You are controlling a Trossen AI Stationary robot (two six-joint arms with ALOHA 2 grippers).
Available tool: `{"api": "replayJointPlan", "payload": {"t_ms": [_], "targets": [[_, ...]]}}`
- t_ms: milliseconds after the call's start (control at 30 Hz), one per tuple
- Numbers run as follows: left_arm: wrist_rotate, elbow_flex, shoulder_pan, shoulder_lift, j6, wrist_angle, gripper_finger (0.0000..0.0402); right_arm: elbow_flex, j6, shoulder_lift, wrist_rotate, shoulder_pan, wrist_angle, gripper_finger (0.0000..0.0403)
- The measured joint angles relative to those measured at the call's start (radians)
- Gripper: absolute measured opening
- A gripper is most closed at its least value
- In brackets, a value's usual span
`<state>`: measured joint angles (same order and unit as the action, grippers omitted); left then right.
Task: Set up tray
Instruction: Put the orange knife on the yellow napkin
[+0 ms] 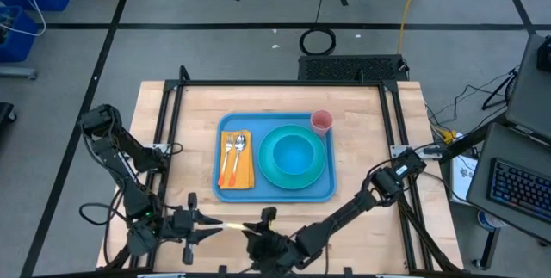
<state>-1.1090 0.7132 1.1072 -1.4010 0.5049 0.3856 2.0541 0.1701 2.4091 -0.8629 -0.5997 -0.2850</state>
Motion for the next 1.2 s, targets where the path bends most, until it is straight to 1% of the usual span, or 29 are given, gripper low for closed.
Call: {"api": "replayJointPlan", "payload": {"t_ms": [100, 300, 400, 567, 733, 833, 967, 1067, 1133, 1200], "targets": [[-0.015, 0.0, 0.0, 0.0, -0.097, 0.086, 0.0078, 0.0, -0.001, -0.022, -0.072, -0.013, -0.036, 0.006], [-0.028, 0.0, 0.007, 0.0, -0.32, 0.263, 0.0078, 0.0, -0.009, -0.034, -0.289, -0.033, -0.097, 0.006], [-0.028, 0.0, 0.007, 0.0, -0.392, 0.323, 0.0078, 0.0, -0.038, -0.034, -0.353, -0.034, -0.094, 0.006], [-0.009, 0.0, 0.007, 0.0, -0.44, 0.325, 0.0078, 0.0, -0.082, -0.035, -0.455, -0.034, -0.095, 0.006], [-0.007, 0.0, 0.019, 0.0, -0.469, 0.313, 0.0078, 0.0, -0.11, -0.076, -0.554, -0.044, -0.115, 0.006], [0.01, 0.0, 0.022, 0.0, -0.475, 0.304, 0.0078, 0.001, -0.088, -0.107, -0.584, -0.051, -0.146, 0.006], [0.007, 0.0, 0.015, 0.0, -0.451, 0.27, 0.0078, 0.001, -0.077, -0.135, -0.581, -0.057, -0.142, 0.006], [-0.014, 0.0, -0.003, 0.0, -0.432, 0.265, 0.0078, 0.001, -0.081, -0.145, -0.569, -0.055, -0.118, 0.006], [-0.021, 0.0, -0.02, 0.0, -0.42, 0.264, 0.0078, 0.001, -0.118, -0.146, -0.535, -0.046, -0.074, 0.006], [-0.003, 0.0, -0.038, 0.0, -0.404, 0.253, 0.0078, 0.001, -0.195, -0.146, -0.503, -0.037, -0.007, 0.006]]}}
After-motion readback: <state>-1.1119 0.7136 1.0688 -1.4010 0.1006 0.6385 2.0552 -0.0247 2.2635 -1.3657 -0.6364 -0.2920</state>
